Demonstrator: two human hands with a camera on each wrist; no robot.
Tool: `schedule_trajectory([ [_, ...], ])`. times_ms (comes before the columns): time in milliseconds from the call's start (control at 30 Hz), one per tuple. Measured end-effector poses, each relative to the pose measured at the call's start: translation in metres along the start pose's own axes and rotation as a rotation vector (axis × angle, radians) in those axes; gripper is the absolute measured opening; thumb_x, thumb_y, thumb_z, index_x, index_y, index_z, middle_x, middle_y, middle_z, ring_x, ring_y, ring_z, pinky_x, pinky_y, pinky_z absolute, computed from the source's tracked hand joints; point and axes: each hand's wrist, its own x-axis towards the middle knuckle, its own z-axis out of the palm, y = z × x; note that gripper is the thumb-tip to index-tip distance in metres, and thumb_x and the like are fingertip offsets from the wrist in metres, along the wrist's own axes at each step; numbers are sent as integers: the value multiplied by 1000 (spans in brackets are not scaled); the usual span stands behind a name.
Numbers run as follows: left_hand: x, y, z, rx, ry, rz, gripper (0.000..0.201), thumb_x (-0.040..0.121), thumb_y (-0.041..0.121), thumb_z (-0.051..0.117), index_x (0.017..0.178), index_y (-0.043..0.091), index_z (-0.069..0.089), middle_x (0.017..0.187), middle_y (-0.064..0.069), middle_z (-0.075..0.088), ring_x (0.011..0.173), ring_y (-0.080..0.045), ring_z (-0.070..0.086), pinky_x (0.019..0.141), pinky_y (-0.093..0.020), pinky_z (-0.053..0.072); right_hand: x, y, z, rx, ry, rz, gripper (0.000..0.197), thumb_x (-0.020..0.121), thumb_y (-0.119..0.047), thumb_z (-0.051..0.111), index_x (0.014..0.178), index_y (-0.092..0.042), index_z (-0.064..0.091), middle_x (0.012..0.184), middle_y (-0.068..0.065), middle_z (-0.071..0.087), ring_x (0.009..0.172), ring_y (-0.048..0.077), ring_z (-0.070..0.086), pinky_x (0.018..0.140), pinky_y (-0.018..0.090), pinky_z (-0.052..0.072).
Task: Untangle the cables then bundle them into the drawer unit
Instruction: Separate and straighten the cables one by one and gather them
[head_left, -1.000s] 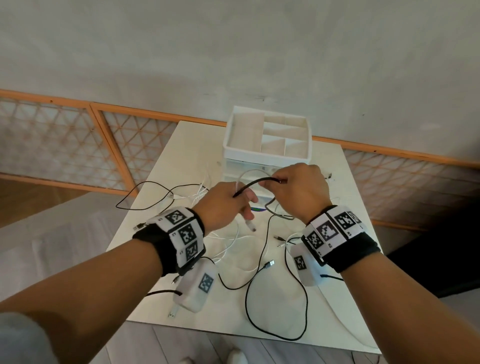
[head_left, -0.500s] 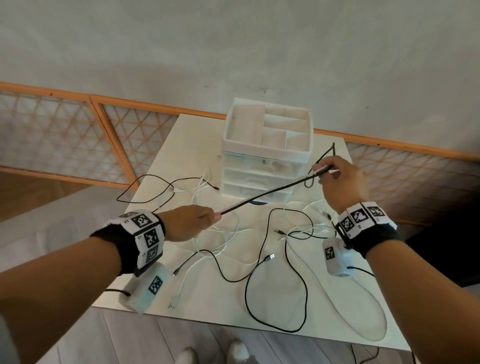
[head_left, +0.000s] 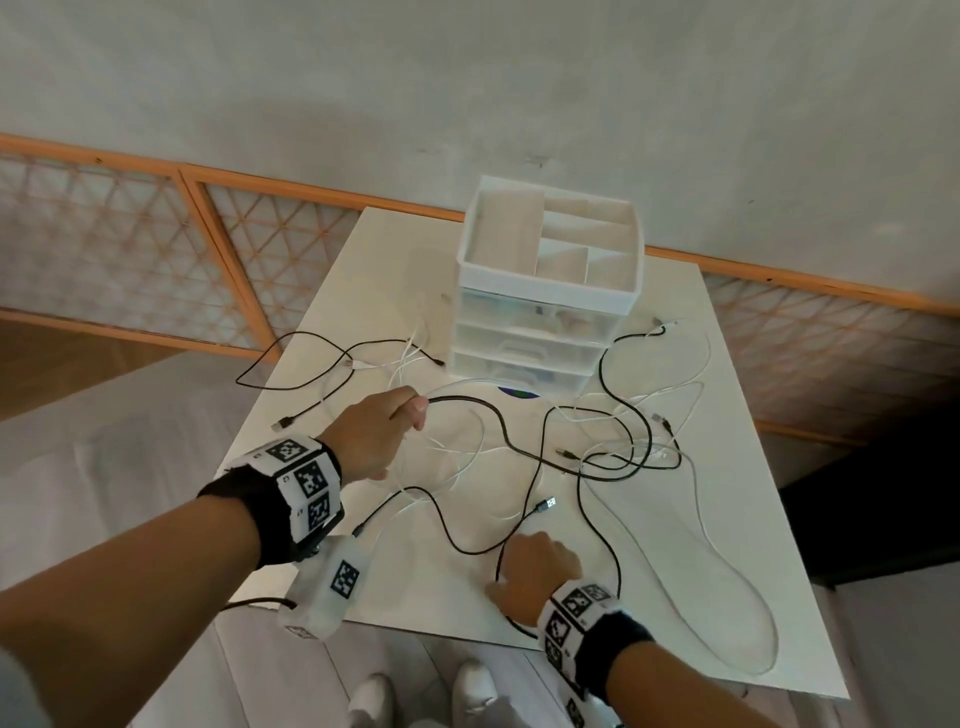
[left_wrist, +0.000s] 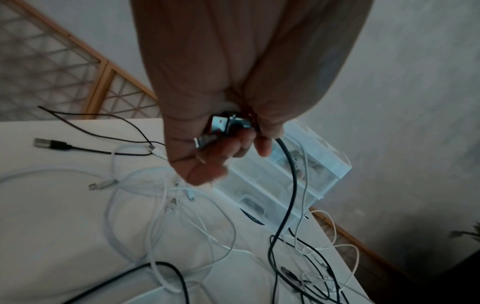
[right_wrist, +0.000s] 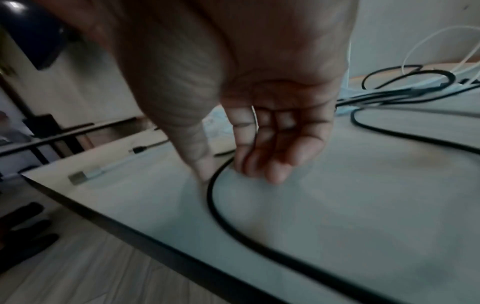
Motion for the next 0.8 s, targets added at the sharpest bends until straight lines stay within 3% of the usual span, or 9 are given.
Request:
schedule_trajectory([
  [167,5,-14,3,-111,41,-4,34,103,34,42,82,12,57,67,2,48,54,-16,40,51,-27,33,-2,12,-13,92,86,95,19,86,-36,52,92,-18,49,101,8,62,93,29,61,74,30,45],
  [233,4,-16,-1,-251,-4,-35,32,104,29,43,81,9,54,64,-2,47,50,-15,38,44,-24,32,-6,25,-36,253,259,158,17,91,-34,50,96,-18,53,93,8,61,84,30,58,72,31,46],
  [333,-1,-13,-12,-477,-45,-91,30,104,23,43,80,8,52,54,2,41,40,-9,30,38,-18,25,-17,39,-84,380,576,179,17,94,-28,49,98,-21,64,94,9,71,89,35,63,74,34,47],
  [400,-2,-4,-19,-542,-60,-49,32,104,24,44,77,10,50,49,5,37,37,-8,28,39,-19,25,-30,35,-114,361,702,70,16,92,-25,54,88,-23,69,85,2,74,85,29,65,74,33,49],
  [467,-2,14,-23,-565,-79,73,34,105,25,43,75,10,49,53,0,42,41,-13,38,46,-26,35,-46,15,-136,330,662,-117,15,90,-21,60,81,-24,72,77,-5,73,74,17,64,71,29,47],
  [567,-3,43,-18,-492,-143,270,32,106,25,41,77,12,51,76,-9,68,70,-18,65,72,-36,49,-63,-30,-150,380,623,-367,12,90,-18,66,84,-20,76,66,-13,67,62,4,58,62,16,41],
  [633,-7,56,-9,-452,-188,358,30,106,25,39,83,10,51,74,-9,61,72,-16,63,77,-38,50,-64,-50,-154,439,716,-441,10,89,-14,69,86,-18,78,56,-18,58,59,2,55,60,10,36],
  [733,-8,53,-4,-557,-260,313,30,107,26,37,88,7,51,56,-1,45,57,-22,60,61,-29,47,-60,-55,-165,552,811,-334,4,85,-19,75,81,-18,76,49,-24,53,53,2,51,56,11,36],
  [800,-3,40,-8,-501,-335,251,33,107,30,36,87,11,54,53,3,40,55,-23,56,54,-26,42,-57,-39,-173,588,866,-237,10,82,-27,79,76,-22,73,48,-25,54,52,2,51,52,11,34],
])
